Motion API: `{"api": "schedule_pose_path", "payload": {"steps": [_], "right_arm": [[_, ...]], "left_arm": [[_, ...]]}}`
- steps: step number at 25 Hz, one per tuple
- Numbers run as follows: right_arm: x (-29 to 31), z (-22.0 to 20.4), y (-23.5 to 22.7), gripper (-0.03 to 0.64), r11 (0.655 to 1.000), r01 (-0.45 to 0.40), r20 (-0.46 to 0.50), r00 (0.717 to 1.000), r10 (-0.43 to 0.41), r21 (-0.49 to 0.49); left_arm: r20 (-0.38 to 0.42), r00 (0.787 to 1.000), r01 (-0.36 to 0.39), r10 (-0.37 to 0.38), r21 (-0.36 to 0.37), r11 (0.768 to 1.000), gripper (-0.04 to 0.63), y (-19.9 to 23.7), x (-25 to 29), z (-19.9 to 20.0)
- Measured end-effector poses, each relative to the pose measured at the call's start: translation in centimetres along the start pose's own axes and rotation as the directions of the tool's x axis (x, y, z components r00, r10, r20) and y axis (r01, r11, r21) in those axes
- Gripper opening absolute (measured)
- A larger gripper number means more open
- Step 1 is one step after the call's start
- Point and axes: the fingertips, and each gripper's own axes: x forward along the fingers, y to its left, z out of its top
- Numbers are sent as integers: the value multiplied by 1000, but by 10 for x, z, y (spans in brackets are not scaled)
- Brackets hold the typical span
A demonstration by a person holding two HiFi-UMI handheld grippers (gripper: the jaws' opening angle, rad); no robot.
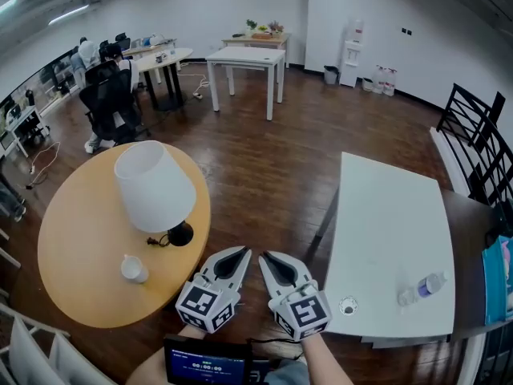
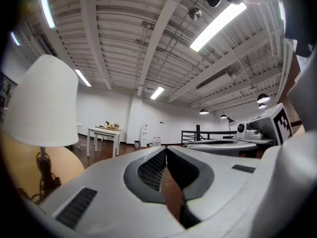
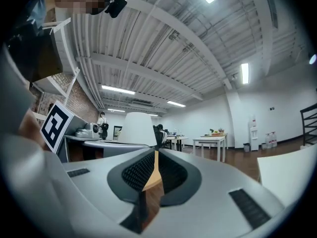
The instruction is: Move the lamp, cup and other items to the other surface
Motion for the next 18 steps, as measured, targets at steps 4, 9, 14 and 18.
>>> {"api": "schedule_pose_path", "payload": {"steps": [4,9,14,18], "right_arm": [[30,-8,51,35,993,-118,2,993,118,24],[74,-39,137,156,938,-335,-39,940,340,89],[119,-73,221,215,868,-483,-95,865,493,115],[155,-104,274,245,829,-548,-102,823,558,109]], "left_arm": [[30,989,-142,143,-17,990,32,44,-53,-3],[22,926,-375,376,-45,926,43,99,-141,-15],[0,810,-585,586,-58,809,43,150,-226,-34],[-32,708,-706,706,-65,705,43,183,-274,-51]]}}
